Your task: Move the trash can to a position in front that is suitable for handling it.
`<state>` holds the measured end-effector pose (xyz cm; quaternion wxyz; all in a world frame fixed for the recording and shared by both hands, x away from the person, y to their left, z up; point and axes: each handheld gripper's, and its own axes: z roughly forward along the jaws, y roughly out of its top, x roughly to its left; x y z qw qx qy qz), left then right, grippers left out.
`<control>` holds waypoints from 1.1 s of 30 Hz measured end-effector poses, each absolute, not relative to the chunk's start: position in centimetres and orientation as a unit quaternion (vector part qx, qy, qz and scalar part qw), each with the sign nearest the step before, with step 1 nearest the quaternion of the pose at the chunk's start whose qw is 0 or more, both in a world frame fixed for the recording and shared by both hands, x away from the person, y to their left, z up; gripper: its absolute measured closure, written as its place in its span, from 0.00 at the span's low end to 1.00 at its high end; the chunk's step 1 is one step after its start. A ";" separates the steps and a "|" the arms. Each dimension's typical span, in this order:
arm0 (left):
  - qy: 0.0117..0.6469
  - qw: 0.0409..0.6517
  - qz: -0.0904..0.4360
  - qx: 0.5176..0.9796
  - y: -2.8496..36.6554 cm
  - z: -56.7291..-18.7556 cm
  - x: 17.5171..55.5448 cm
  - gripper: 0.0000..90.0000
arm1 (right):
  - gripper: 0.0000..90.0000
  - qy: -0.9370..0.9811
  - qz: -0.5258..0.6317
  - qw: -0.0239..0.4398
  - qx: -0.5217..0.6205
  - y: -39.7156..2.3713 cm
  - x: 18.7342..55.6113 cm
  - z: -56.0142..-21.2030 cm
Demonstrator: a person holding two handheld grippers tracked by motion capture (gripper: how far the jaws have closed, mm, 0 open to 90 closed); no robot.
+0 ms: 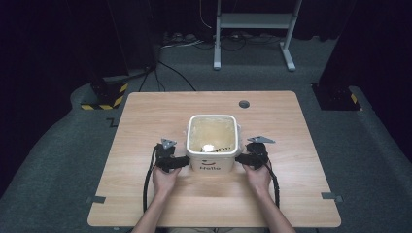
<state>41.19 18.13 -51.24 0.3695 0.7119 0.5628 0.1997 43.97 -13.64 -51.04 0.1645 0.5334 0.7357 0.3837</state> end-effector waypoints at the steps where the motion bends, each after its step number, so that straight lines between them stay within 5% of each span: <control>1: 0.564 0.370 0.200 0.711 18.2 -51.3 41.2 0.19 | 0.34 0.736 0.383 0.162 0.534 -13.6 44.0 -51.0; 24: 0.583 0.366 0.209 0.695 20.1 -51.3 40.6 0.17 | 0.30 0.748 0.377 0.151 0.525 -12.3 44.6 -51.1; 33: 0.595 0.331 0.237 0.693 22.4 -51.8 40.1 0.17 | 0.29 0.748 0.339 0.208 0.531 -16.9 43.8 -52.1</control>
